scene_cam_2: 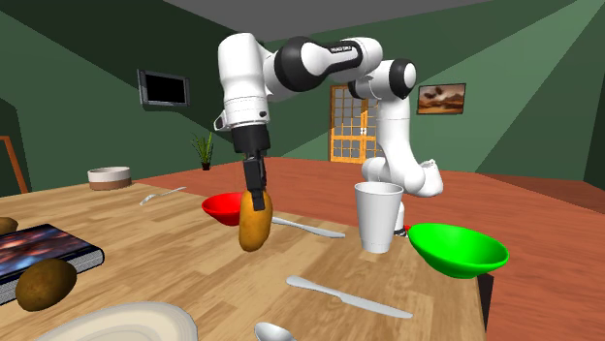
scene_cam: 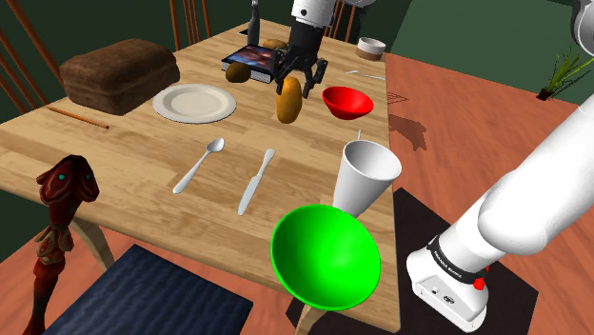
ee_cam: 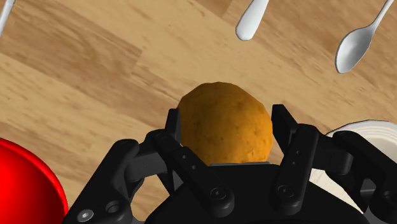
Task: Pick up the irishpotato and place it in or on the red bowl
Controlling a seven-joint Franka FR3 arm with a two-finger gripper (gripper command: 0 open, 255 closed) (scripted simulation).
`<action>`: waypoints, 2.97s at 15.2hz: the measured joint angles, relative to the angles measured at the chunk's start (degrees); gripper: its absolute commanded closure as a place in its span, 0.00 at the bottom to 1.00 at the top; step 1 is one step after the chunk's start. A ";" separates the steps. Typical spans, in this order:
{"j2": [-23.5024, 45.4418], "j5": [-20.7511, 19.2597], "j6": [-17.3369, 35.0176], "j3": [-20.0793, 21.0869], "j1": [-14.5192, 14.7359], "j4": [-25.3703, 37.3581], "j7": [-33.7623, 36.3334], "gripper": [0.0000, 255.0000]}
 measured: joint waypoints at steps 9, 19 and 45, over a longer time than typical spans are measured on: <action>-0.06 -0.23 -6.76 -0.13 -0.15 6.75 0.89 1.00; -4.92 -0.16 -9.86 -6.43 -6.27 2.98 -11.15 1.00; -4.81 -1.75 -2.44 -14.24 -13.20 -6.60 -26.94 1.00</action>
